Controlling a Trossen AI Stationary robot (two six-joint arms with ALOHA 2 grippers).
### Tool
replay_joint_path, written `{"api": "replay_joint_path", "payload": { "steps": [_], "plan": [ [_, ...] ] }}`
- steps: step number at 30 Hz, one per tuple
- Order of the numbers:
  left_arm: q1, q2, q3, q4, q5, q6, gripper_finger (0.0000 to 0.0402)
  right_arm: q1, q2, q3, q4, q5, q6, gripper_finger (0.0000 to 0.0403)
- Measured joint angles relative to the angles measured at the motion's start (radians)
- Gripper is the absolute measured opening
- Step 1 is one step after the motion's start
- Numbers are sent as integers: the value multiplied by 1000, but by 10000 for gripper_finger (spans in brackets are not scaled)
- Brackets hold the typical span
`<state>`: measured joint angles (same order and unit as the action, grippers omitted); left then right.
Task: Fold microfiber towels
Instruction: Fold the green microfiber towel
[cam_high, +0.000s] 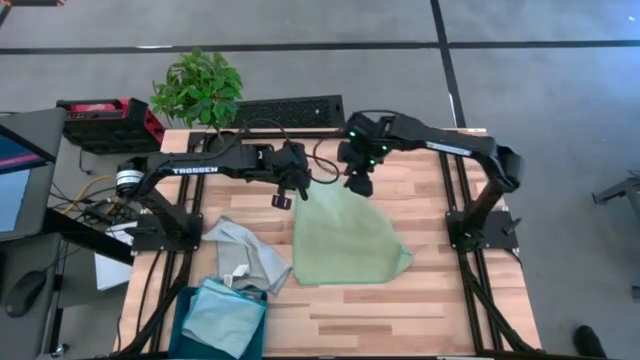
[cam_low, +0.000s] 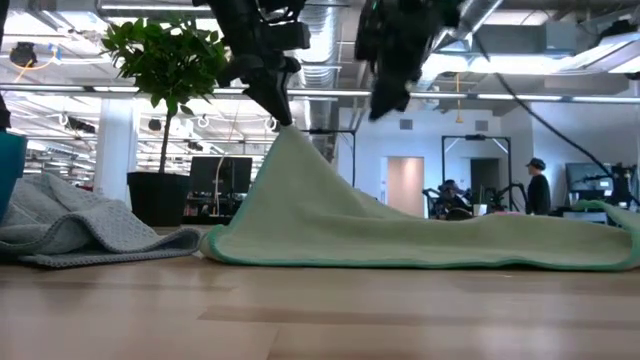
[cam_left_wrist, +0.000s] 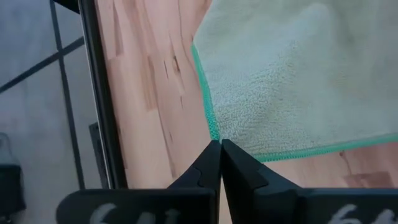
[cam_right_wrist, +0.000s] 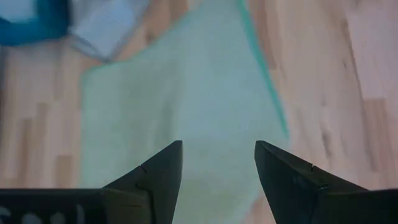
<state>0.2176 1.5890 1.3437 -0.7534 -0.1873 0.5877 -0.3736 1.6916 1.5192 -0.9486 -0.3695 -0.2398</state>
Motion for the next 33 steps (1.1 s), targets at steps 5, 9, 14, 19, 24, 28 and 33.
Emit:
{"api": "replay_joint_path", "payload": {
  "steps": [5,9,14,19,24,28,33],
  "plan": [
    [-1,-1,0,0,19,-12,0,-71,119,0,66,-108,-140,225],
    [-2,-1,1,11,52,-15,0,-111,201,0,128,-207,-225,225],
    [-1,-1,1,14,51,-22,0,-127,298,11,143,-310,-336,225],
    [-3,-1,1,23,57,-22,0,-126,363,42,172,-324,-410,225],
    [-3,-1,1,29,76,-23,0,-127,376,68,183,-320,-417,225],
    [-5,-1,1,32,76,-31,0,-128,376,86,194,-352,-426,225],
    [-5,-1,1,39,45,-31,0,-117,376,84,194,-461,-468,225]
  ]
}}
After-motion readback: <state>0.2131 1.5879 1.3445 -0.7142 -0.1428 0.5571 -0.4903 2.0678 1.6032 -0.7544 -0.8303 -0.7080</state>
